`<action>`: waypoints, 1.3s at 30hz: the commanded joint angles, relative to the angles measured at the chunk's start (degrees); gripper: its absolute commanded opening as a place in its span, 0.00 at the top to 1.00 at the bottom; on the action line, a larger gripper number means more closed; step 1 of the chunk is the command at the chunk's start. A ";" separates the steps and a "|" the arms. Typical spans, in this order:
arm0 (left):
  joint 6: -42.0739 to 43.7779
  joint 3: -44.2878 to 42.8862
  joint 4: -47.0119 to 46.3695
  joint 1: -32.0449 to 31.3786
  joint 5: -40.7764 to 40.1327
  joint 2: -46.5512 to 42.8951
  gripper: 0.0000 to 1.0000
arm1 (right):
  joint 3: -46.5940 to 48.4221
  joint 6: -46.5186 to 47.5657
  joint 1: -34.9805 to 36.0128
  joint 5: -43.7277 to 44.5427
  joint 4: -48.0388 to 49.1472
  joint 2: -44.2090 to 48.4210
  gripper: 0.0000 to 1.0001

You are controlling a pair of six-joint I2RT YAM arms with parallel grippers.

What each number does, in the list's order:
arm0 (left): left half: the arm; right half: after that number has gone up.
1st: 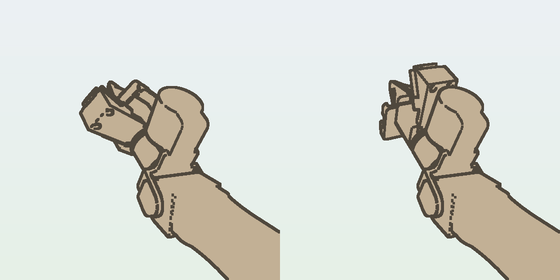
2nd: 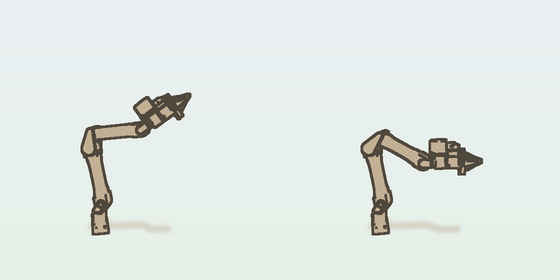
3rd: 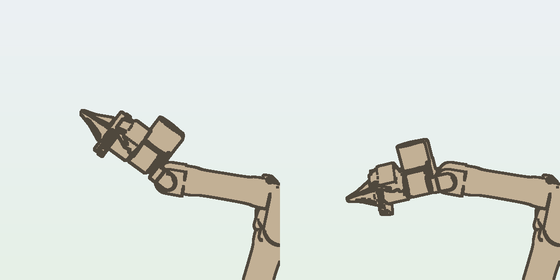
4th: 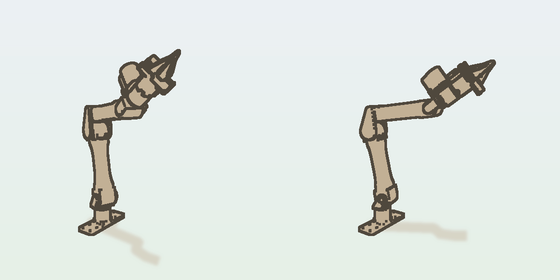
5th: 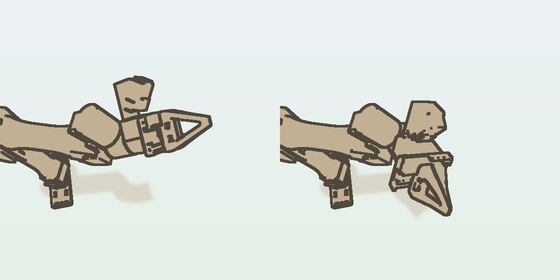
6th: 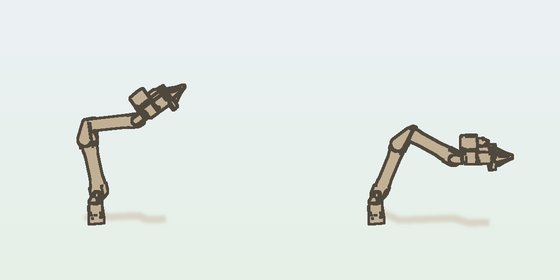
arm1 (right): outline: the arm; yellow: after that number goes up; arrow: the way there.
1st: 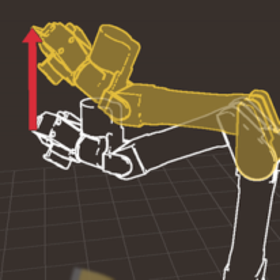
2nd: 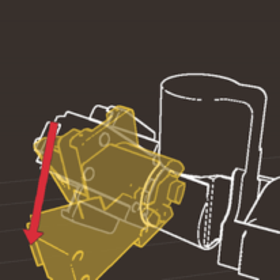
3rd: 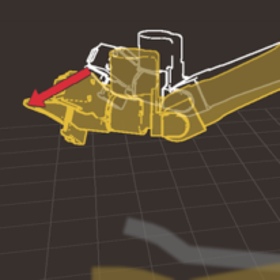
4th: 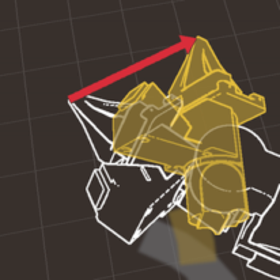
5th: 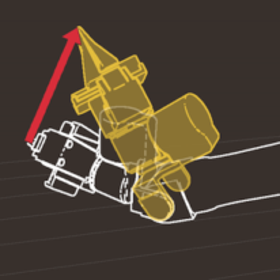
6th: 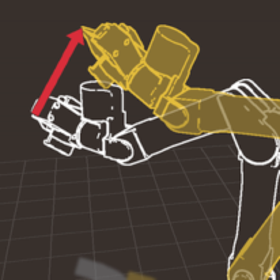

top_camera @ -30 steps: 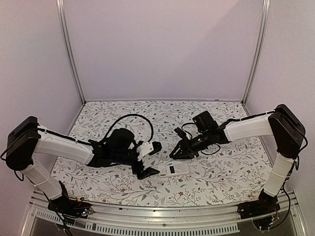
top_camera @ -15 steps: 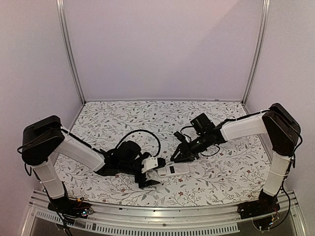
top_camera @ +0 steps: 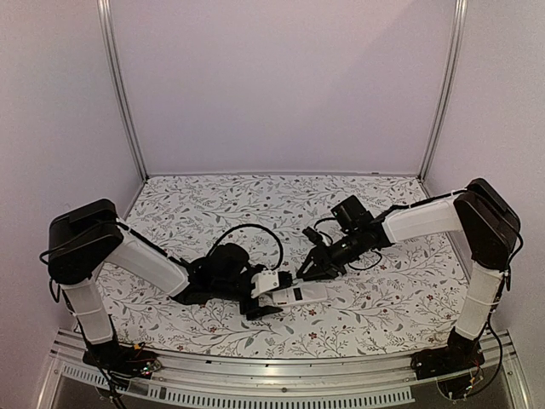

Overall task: Load the batteries into the remote control
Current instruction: Adjust the battery cover of the remote control without the battery cover.

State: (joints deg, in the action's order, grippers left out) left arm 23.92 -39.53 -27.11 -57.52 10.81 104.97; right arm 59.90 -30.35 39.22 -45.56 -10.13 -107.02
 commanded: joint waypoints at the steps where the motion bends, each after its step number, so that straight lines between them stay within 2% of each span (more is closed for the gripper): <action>1: 0.17 -0.59 1.64 -0.67 -0.73 0.17 0.20 | 0.82 0.56 -0.36 -0.09 -0.88 -1.13 0.70; 14: 0.07 -1.53 4.41 -0.67 -0.92 -0.66 0.39 | 0.65 0.59 -0.31 -0.14 -0.77 -1.24 0.70; 22: 0.15 -1.35 4.96 -0.67 -1.25 -1.46 0.41 | 0.66 0.31 -0.36 -0.69 -0.59 -1.61 0.70; 25: 0.43 -1.63 5.58 -0.70 -1.36 -1.80 0.37 | 0.71 0.22 -0.31 -0.89 -0.38 -1.57 0.70; 28: 0.64 -1.78 6.02 -0.67 -1.33 -2.48 0.23 | 0.80 -0.17 -0.07 -1.44 0.03 -1.31 0.70; 33: 0.46 -1.34 5.56 -0.69 -1.43 -4.36 0.18 | 1.04 -0.97 1.32 -2.36 0.92 -1.17 0.73; 39: -5.82 3.11 1.30 -0.71 -4.94 -12.35 0.10 | 2.27 -4.05 4.73 -1.93 2.80 -1.53 0.78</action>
State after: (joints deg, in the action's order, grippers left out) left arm 22.81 -38.98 -23.24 -57.63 8.88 98.56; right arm 60.07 -32.18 41.54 -47.11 -9.23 -107.33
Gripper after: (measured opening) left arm 0.873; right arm 0.230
